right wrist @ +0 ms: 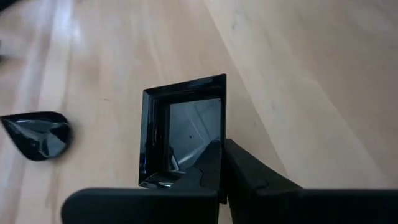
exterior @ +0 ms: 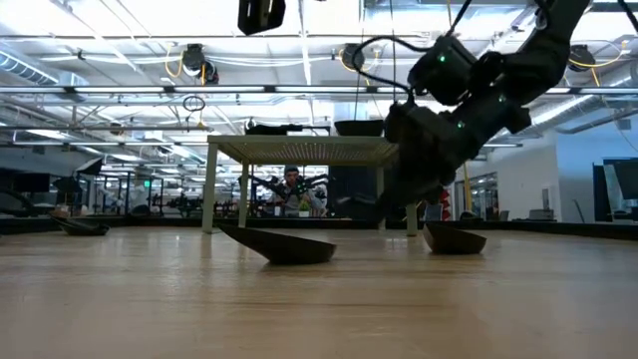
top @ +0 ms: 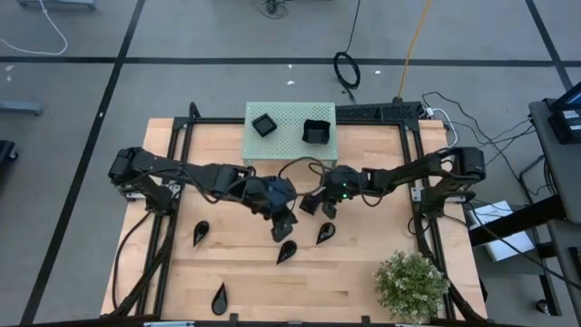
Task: Pick & Place Mini shaped plates
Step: Stack the black square plate on top of the other black square plate on the shelf
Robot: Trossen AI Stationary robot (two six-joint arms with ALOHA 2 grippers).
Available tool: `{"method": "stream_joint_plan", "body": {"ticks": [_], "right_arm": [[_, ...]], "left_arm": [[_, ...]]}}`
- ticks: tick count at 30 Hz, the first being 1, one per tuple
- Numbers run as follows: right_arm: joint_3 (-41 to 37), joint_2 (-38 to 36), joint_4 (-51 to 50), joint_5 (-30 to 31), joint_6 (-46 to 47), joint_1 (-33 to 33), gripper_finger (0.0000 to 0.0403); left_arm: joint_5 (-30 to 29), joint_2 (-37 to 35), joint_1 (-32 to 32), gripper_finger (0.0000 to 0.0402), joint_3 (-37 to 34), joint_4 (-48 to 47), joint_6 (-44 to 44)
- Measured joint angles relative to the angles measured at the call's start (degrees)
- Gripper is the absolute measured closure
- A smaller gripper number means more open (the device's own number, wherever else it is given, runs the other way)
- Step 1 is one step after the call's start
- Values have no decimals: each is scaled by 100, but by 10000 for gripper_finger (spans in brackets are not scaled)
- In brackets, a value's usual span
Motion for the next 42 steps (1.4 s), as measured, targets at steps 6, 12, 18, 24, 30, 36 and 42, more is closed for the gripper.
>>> {"method": "stream_joint_plan", "body": {"ticks": [6,12,18,24,30,36,42], "right_arm": [[0,256,12,3,37,-27,392],[0,338,10,1,37,-27,358],[2,-161,-410,-319,-49,-27,311],[-2,-1310,-1389,-289,-337,-26,285],[-2,-2560,-2117,204,-632,-23,288],[-2,-3866,-3194,792,-1116,-20,287],[-4,-4942,-4060,1952,-1606,-20,287]], "left_arm": [[-3,0,150,355,0,0,-84],[-3,0,189,355,0,0,-82],[1,0,187,355,0,0,-79],[6,0,228,355,0,44,510],[-102,0,297,355,0,16,697],[-250,0,379,355,0,-13,1047],[-252,22,494,354,0,-94,1395]]}}
